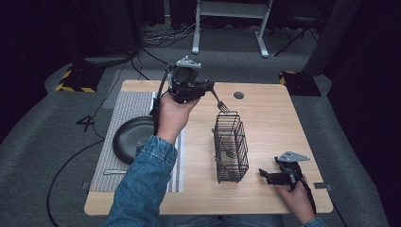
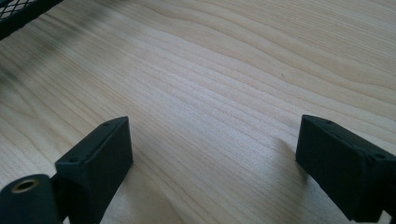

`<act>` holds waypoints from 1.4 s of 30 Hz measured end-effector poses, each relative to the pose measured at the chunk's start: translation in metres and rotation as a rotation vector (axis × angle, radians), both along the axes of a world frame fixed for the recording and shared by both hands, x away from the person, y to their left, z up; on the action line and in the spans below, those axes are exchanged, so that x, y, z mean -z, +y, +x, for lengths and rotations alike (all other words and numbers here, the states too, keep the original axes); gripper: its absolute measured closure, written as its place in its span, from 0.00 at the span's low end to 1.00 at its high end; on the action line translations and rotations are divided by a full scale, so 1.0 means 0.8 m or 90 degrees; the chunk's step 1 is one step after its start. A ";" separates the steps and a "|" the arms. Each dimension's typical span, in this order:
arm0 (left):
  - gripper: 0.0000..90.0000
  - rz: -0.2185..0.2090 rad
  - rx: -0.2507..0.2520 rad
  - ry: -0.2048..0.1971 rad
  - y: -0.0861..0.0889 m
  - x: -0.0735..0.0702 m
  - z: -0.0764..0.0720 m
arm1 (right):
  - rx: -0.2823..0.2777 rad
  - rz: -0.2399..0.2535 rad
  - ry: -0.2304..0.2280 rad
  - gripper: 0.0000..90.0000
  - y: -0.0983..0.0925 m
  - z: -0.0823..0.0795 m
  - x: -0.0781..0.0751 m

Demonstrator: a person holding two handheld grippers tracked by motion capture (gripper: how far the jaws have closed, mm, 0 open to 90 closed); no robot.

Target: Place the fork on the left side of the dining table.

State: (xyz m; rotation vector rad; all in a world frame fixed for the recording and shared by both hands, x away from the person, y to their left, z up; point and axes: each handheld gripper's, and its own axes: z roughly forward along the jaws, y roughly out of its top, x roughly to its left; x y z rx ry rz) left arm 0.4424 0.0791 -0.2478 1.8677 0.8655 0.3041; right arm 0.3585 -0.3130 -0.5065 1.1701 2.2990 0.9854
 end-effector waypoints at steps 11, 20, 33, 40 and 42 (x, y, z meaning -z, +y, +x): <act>0.96 -0.018 -0.076 0.002 0.048 -0.010 0.012 | -0.001 0.000 0.000 0.12 0.000 0.000 0.000; 0.96 -0.031 -0.123 0.001 0.085 -0.014 0.029 | -0.001 0.000 0.000 0.12 0.000 0.000 0.000; 0.96 -0.047 -0.191 0.013 0.138 -0.008 0.053 | 0.000 0.000 0.000 0.12 0.000 0.000 0.000; 0.96 -0.062 -0.220 0.025 0.166 0.000 0.065 | 0.001 0.001 0.002 0.12 0.000 0.000 0.000; 0.96 -0.063 -0.226 0.028 0.172 0.002 0.068 | 0.002 0.001 0.002 0.12 0.000 0.000 0.000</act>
